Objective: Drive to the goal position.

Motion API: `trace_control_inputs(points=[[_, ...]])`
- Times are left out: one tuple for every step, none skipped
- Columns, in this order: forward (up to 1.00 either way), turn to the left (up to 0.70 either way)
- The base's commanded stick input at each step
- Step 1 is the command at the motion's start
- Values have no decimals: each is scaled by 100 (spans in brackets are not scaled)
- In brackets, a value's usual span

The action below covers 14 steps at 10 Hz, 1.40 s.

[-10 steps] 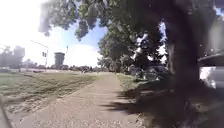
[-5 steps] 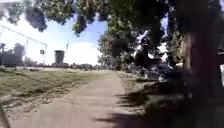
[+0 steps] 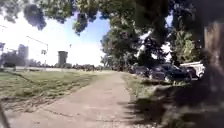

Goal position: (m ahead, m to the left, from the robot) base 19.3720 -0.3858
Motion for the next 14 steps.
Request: trace_control_inputs(points=[[100, 15], [100, 0], [100, 0], [100, 0], [100, 0], [100, 0], [100, 0], [100, 0], [100, 0], [100, 0], [100, 0], [100, 0], [100, -2], [100, -10]])
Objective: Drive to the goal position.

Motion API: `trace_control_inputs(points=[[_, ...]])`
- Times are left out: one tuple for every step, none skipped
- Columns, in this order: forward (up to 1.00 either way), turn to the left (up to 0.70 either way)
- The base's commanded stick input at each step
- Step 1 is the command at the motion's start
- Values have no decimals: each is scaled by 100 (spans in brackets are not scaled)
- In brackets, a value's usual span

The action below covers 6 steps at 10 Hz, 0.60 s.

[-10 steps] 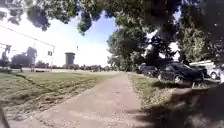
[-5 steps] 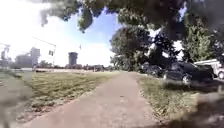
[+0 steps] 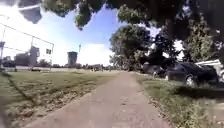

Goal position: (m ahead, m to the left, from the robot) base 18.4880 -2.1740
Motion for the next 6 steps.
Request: trace_control_inputs(points=[[100, -17], [100, 0], [100, 0], [100, 0], [100, 0], [100, 0]])
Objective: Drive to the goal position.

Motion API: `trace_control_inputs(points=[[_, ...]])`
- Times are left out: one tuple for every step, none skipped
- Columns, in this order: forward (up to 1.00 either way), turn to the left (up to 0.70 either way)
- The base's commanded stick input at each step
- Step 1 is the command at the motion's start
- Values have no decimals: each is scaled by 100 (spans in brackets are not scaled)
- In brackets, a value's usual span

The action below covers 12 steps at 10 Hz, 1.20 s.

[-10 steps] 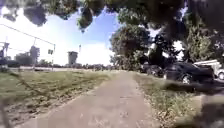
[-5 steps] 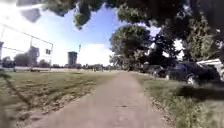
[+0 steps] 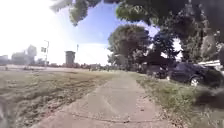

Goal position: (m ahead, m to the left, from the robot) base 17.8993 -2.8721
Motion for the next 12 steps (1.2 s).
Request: trace_control_inputs(points=[[100, 0], [100, 0], [100, 0], [100, 0], [100, 0], [100, 0], [100, 0], [100, 0], [100, 0], [100, 0], [100, 0], [100, 0]])
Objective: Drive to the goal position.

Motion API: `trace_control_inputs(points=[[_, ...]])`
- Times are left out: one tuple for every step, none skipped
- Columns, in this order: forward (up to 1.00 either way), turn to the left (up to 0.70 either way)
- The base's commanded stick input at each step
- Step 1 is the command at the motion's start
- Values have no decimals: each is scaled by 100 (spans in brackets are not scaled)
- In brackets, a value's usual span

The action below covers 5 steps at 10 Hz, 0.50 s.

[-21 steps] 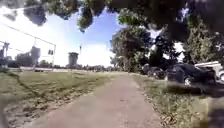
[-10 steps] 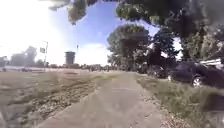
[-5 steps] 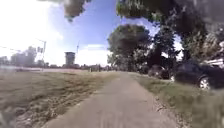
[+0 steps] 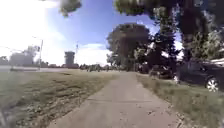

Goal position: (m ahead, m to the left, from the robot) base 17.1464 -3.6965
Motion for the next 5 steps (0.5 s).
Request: trace_control_inputs(points=[[100, 0], [100, 0], [100, 0], [100, 0], [100, 0]])
